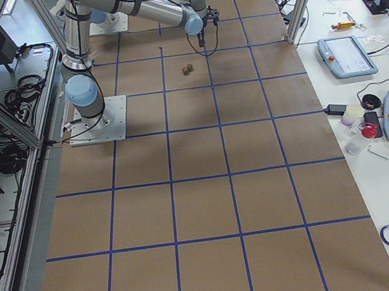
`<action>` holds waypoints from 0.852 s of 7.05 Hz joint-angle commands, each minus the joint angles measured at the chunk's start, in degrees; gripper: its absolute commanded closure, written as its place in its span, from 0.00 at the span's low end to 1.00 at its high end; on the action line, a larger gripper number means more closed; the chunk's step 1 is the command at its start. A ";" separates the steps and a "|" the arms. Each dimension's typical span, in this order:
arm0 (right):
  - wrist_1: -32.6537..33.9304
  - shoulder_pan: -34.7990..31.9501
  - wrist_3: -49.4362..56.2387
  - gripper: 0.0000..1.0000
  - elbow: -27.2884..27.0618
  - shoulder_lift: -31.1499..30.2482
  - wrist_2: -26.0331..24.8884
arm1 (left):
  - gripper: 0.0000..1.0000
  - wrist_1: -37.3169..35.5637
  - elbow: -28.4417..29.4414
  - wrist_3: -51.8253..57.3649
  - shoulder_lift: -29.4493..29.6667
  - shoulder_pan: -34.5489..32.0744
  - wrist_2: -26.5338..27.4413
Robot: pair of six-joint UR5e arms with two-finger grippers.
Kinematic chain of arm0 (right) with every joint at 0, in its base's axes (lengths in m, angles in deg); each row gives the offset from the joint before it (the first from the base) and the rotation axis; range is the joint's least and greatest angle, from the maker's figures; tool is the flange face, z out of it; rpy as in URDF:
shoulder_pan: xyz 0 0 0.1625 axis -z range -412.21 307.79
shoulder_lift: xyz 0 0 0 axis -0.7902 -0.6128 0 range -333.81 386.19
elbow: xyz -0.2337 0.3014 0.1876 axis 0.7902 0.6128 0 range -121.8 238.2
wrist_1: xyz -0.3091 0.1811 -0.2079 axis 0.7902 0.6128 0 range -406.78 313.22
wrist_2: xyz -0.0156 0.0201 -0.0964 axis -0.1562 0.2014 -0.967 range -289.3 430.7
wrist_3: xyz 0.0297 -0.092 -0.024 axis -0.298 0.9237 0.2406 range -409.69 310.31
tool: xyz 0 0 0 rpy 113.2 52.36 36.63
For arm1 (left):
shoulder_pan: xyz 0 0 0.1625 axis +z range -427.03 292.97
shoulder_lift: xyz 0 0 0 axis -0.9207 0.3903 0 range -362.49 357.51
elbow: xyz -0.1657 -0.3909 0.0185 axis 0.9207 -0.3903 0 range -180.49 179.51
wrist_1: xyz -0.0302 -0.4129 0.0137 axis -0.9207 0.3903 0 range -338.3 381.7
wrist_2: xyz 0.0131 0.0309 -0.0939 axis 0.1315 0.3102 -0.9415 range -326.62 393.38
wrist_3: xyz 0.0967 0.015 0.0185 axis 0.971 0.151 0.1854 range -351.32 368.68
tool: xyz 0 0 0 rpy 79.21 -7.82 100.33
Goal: Collect all strawberries into plate
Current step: 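Lower the strawberry onto the table near the plate and open the right gripper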
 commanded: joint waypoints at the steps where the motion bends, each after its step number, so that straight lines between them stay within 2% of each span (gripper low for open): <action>1: 1.65 -3.38 -3.82 0.96 0.54 2.48 2.35 | 0.00 0.00 -0.09 -0.04 0.04 0.00 0.00; 3: 2.01 -4.53 -5.05 0.96 0.63 4.76 2.17 | 0.00 0.00 -0.09 -0.04 0.04 0.00 0.00; 4: 2.01 -4.54 -5.23 0.75 0.45 4.77 2.26 | 0.00 0.00 -0.09 0.05 -0.04 0.00 0.00; 5: 1.92 -4.54 -5.14 0.01 0.62 4.77 2.26 | 0.00 0.00 0.00 0.05 -0.13 0.00 0.09; 6: 1.57 -4.45 -4.62 0.00 0.37 4.68 2.26 | 0.00 0.00 -0.09 0.05 -0.22 0.00 0.09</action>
